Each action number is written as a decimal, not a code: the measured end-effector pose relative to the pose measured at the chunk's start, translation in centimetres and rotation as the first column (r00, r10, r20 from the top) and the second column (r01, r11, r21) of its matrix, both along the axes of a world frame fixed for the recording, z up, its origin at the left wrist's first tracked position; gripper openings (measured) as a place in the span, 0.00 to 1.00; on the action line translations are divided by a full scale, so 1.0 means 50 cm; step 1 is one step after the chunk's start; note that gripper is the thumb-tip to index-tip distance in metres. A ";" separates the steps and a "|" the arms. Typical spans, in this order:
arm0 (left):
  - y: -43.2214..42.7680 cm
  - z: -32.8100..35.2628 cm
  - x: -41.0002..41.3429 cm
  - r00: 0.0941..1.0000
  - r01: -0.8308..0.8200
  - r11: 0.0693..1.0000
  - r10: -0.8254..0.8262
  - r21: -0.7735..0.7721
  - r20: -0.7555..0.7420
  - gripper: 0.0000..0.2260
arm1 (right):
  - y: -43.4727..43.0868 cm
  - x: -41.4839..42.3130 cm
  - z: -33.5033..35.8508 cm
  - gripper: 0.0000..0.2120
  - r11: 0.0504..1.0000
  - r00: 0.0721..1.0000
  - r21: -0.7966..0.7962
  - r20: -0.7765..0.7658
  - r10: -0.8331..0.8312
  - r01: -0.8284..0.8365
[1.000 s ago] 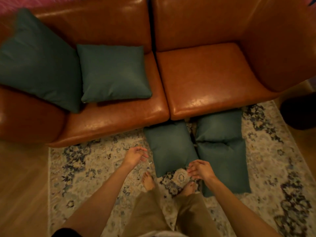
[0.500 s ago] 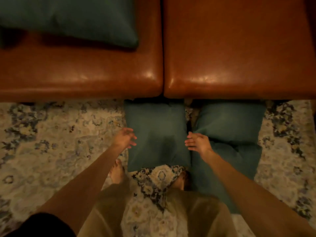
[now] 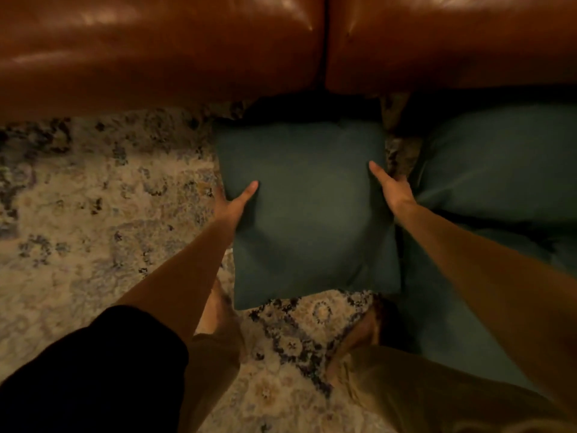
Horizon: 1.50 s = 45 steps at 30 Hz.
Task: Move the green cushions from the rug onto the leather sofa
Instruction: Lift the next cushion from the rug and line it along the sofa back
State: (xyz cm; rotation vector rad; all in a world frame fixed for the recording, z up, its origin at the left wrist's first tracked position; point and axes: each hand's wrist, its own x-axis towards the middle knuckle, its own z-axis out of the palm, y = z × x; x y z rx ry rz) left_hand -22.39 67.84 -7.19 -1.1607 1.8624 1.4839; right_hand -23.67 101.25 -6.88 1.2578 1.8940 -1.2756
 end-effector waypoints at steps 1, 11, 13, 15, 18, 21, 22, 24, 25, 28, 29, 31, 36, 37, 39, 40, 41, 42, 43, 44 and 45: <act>-0.003 -0.020 0.003 1.000 -0.022 0.999 0.022 0.028 0.014 0.53 | -0.002 0.001 -0.013 0.64 0.999 0.999 -0.033 0.030 -0.019 0.020; -0.021 0.129 0.001 0.996 -0.012 0.983 -0.005 0.182 0.093 0.50 | -0.038 0.035 0.155 0.61 0.990 0.993 -0.085 0.026 -0.111 0.113; -0.014 0.208 0.010 0.998 -0.010 0.988 0.000 0.156 0.067 0.49 | -0.038 0.049 0.208 0.63 0.988 0.990 -0.070 0.026 -0.136 0.138; -0.019 0.270 0.024 0.997 -0.018 0.989 0.007 0.144 0.077 0.51 | -0.039 0.066 0.272 0.62 0.987 0.988 -0.059 0.036 -0.149 0.151; -0.027 0.387 0.046 0.996 -0.003 0.990 -0.011 0.144 0.093 0.50 | -0.055 0.093 0.400 0.53 0.991 0.989 -0.024 0.073 -0.129 0.131; -0.028 0.507 0.072 0.998 -0.001 0.995 -0.005 0.100 0.063 0.39 | -0.072 0.122 0.514 0.45 0.993 0.991 0.008 0.066 -0.120 0.120; -0.029 0.544 0.082 0.999 -0.009 0.996 0.005 0.085 0.053 0.37 | -0.079 0.129 0.552 0.44 0.992 0.991 0.005 0.055 -0.124 0.124; -0.033 0.615 0.095 0.999 -0.013 0.998 0.010 0.067 0.043 0.36 | -0.091 0.141 0.628 0.43 0.992 0.991 0.000 0.031 -0.127 0.127; -0.039 0.648 0.100 0.999 -0.007 0.998 0.005 0.066 0.037 0.35 | -0.097 0.145 0.660 0.43 0.991 0.991 -0.008 0.016 -0.132 0.132; -0.061 0.755 0.096 1.000 -0.010 0.999 0.010 0.052 0.012 0.35 | -0.117 0.144 0.777 0.40 0.990 0.989 -0.027 -0.033 -0.141 0.140; -0.071 0.793 0.093 1.000 -0.016 0.998 0.016 0.064 -0.002 0.36 | -0.123 0.141 0.812 0.39 0.988 0.987 -0.033 -0.051 -0.151 0.150; -0.084 0.872 0.079 1.000 0.001 0.996 0.001 0.086 -0.029 0.39 | -0.133 0.134 0.879 0.37 0.986 0.982 -0.028 -0.091 -0.164 0.163; -0.126 1.068 0.046 0.990 0.004 0.996 0.009 0.091 -0.139 0.37 | -0.166 0.128 1.024 0.55 0.983 0.968 -0.046 -0.171 -0.184 0.179; -0.133 1.091 0.038 0.989 0.011 0.996 0.002 0.093 -0.145 0.32 | -0.172 0.124 1.059 0.50 0.981 0.964 -0.061 -0.184 -0.192 0.184; -0.153 1.147 0.025 0.983 0.022 0.993 -0.001 0.112 -0.181 0.31 | -0.194 0.115 1.137 0.41 0.979 0.957 -0.076 -0.211 -0.201 0.189; -0.162 1.174 0.020 0.979 0.029 0.993 -0.004 0.118 -0.202 0.33 | -0.202 0.111 1.161 0.39 0.977 0.955 -0.075 -0.211 -0.209 0.197; -0.176 1.207 0.012 0.975 0.039 0.993 -0.012 0.115 -0.224 0.35 | -0.212 0.107 1.190 0.39 0.976 0.949 -0.077 -0.227 -0.217 0.204; -0.191 1.228 0.006 0.968 0.046 0.994 -0.019 0.103 -0.250 0.38 | -0.225 0.104 1.223 0.39 0.975 0.944 -0.087 -0.246 -0.221 0.205; -0.204 1.245 -0.001 0.965 0.044 0.995 -0.021 0.084 -0.262 0.42 | -0.236 0.100 1.245 0.39 0.975 0.938 -0.088 -0.267 -0.220 0.204; -0.217 1.250 -0.010 0.958 0.043 0.997 -0.023 0.064 -0.286 0.46 | -0.249 0.095 1.266 0.40 0.974 0.936 -0.091 -0.272 -0.225 0.208; -0.232 1.265 -0.016 0.952 0.054 0.997 -0.037 0.047 -0.304 0.49 | -0.259 0.095 1.288 0.40 0.972 0.931 -0.098 -0.283 -0.231 0.212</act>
